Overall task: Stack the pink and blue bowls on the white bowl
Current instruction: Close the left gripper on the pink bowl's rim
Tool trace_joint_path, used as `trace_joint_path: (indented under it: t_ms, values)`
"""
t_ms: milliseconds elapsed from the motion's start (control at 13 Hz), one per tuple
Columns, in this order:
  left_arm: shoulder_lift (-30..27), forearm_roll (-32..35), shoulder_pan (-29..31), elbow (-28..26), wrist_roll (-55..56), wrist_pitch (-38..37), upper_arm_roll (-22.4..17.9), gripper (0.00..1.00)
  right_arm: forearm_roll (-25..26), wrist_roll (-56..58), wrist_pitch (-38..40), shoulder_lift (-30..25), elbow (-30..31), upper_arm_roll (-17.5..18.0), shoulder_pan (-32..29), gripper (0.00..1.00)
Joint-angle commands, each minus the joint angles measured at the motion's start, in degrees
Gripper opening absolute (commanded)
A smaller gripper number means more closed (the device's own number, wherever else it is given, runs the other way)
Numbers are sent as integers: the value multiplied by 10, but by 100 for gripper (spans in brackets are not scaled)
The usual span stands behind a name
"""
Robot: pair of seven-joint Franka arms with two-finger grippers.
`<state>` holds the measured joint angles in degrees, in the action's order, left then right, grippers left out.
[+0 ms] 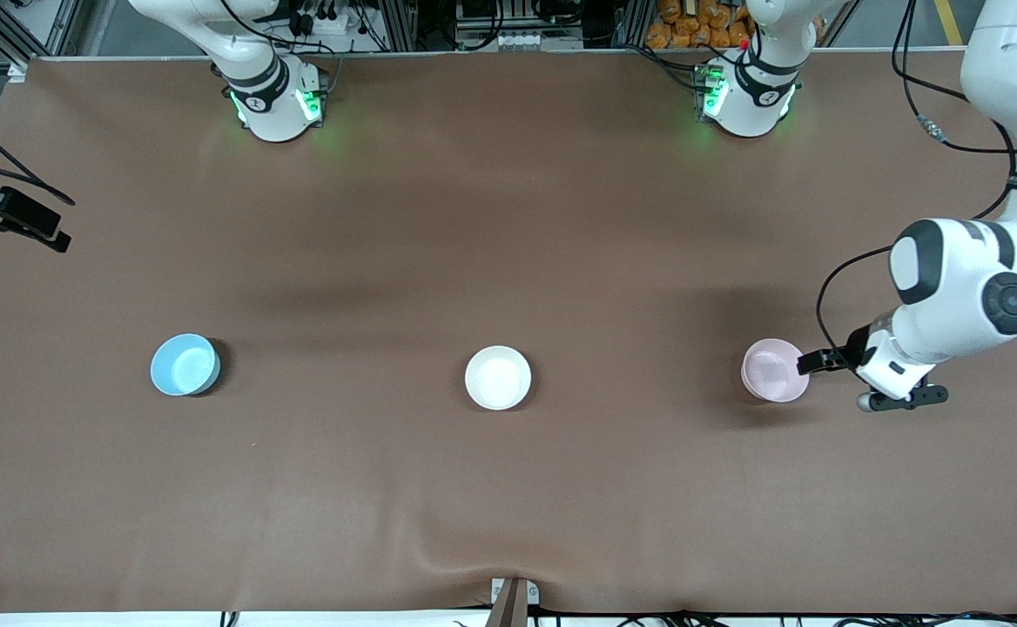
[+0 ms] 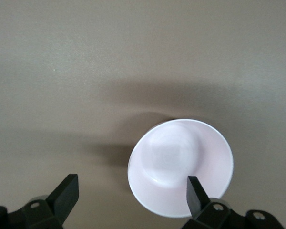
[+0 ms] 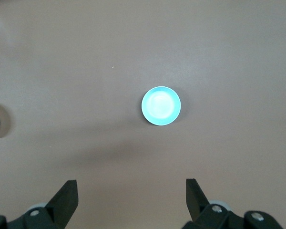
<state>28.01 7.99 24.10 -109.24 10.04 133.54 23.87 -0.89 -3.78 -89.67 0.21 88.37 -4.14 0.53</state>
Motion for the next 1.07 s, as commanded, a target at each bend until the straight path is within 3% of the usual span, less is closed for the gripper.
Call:
trace_joint_path:
  t_ms: [0, 767, 997]
  values:
    - [12, 15, 15, -10, -2, 28, 6, 100, -7, -6, -9, -6, 8, 1, 4, 100]
    - [30, 16, 18, -16, -2, 32, 5, 78, -7, -5, -11, -6, 8, 1, 4, 100]
    - [38, 16, 19, -17, -2, 39, 6, 67, -7, -5, -9, -6, 9, 1, 3, 100]
